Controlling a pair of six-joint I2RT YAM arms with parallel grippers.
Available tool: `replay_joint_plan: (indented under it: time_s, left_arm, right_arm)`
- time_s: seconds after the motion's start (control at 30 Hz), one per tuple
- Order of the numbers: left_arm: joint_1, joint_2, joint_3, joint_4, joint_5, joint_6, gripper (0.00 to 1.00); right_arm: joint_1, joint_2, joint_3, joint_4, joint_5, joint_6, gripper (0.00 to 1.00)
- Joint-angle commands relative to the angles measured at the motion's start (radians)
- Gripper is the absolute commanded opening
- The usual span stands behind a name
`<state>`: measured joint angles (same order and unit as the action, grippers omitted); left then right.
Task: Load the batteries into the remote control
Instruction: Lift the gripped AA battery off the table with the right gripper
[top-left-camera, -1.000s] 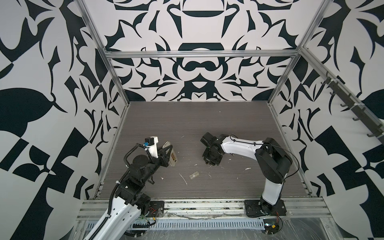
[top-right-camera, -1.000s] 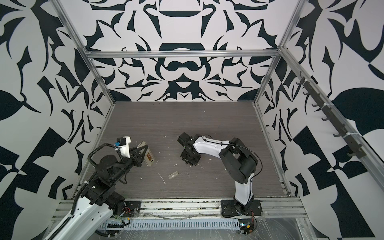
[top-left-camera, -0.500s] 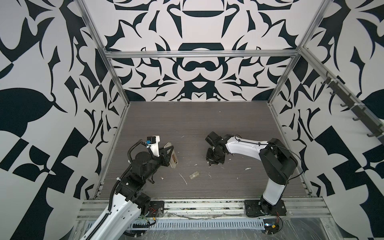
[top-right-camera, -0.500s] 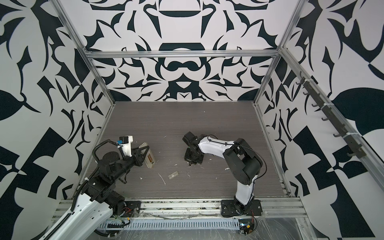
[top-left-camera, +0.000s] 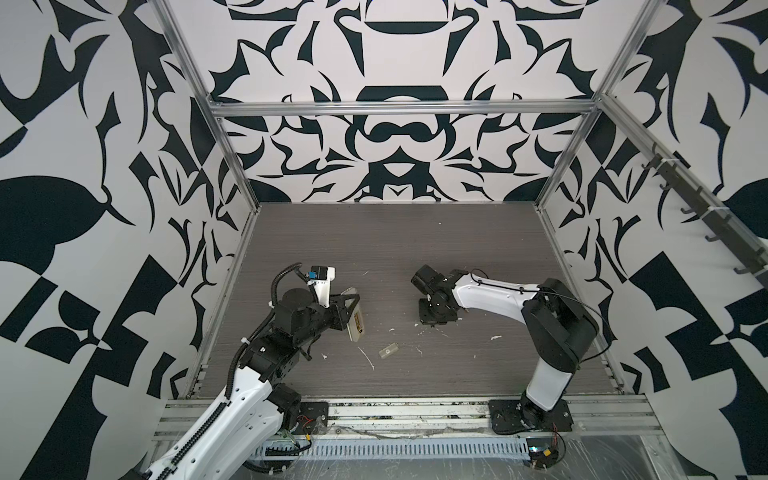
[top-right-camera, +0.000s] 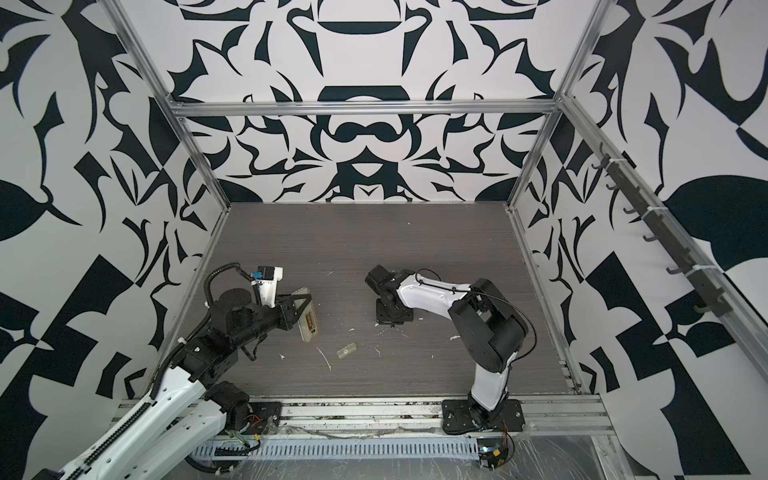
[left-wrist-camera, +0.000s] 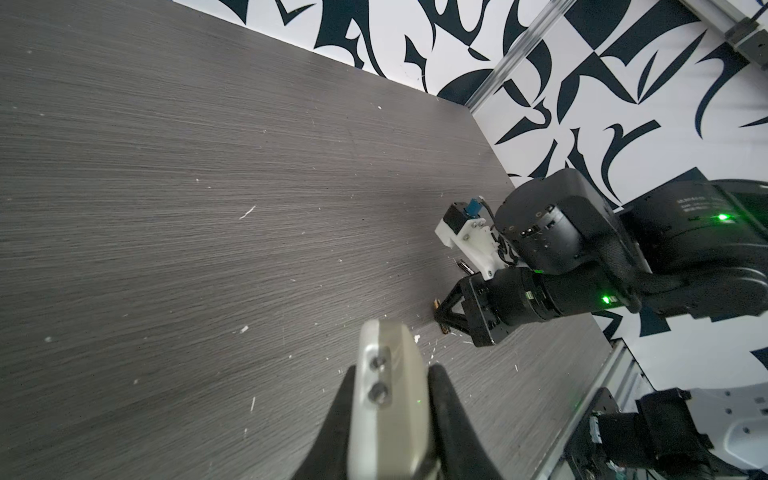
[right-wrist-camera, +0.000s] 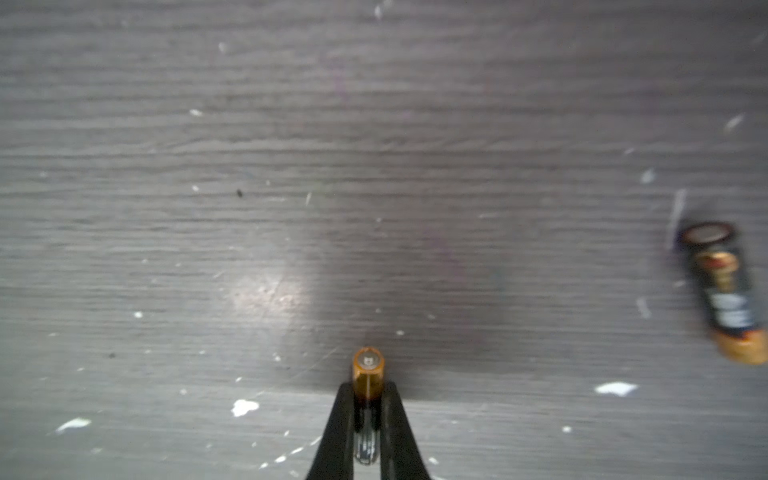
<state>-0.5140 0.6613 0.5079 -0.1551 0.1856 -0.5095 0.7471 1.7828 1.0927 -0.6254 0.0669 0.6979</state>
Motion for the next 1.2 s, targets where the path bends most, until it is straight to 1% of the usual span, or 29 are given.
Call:
replay_joint_plan:
  time_s: [0.0, 0.17, 0.33, 0.5, 0.63, 0.77, 0.97, 1.17]
  left_arm:
    - [-0.002, 0.010, 0.042, 0.035, 0.070, -0.018, 0.03]
    - [-0.002, 0.018, 0.043, 0.054, 0.112, -0.030, 0.03]
    - [-0.002, 0.009, 0.040, 0.040, 0.103, -0.029, 0.03]
    - [-0.002, 0.015, 0.040, 0.032, 0.098, -0.026, 0.03]
    - [-0.001, 0.021, 0.044, 0.032, 0.097, -0.020, 0.03]
    - [-0.001, 0.023, 0.044, 0.034, 0.094, -0.011, 0.03]
    - [-0.002, 0.019, 0.035, 0.027, 0.091, -0.012, 0.03]
    - [-0.002, 0.022, 0.036, 0.025, 0.082, -0.006, 0.03]
  right_arm:
    - [0.011, -0.013, -0.005, -0.041, 0.092, -0.078, 0.04]
    - [0.028, 0.006, 0.002, -0.039, 0.081, -0.116, 0.04]
    - [0.033, 0.013, -0.006, -0.007, 0.042, -0.131, 0.06]
    - [0.033, 0.015, -0.004, -0.002, 0.028, -0.146, 0.15]
    - [0.034, -0.001, -0.001, -0.003, 0.028, -0.154, 0.31]
    - [0.034, 0.002, 0.016, -0.016, 0.030, -0.167, 0.37]
    - [0.033, 0.005, 0.062, -0.038, 0.050, -0.197, 0.40]
    - [0.022, 0.036, 0.097, -0.044, 0.021, -0.219, 0.38]
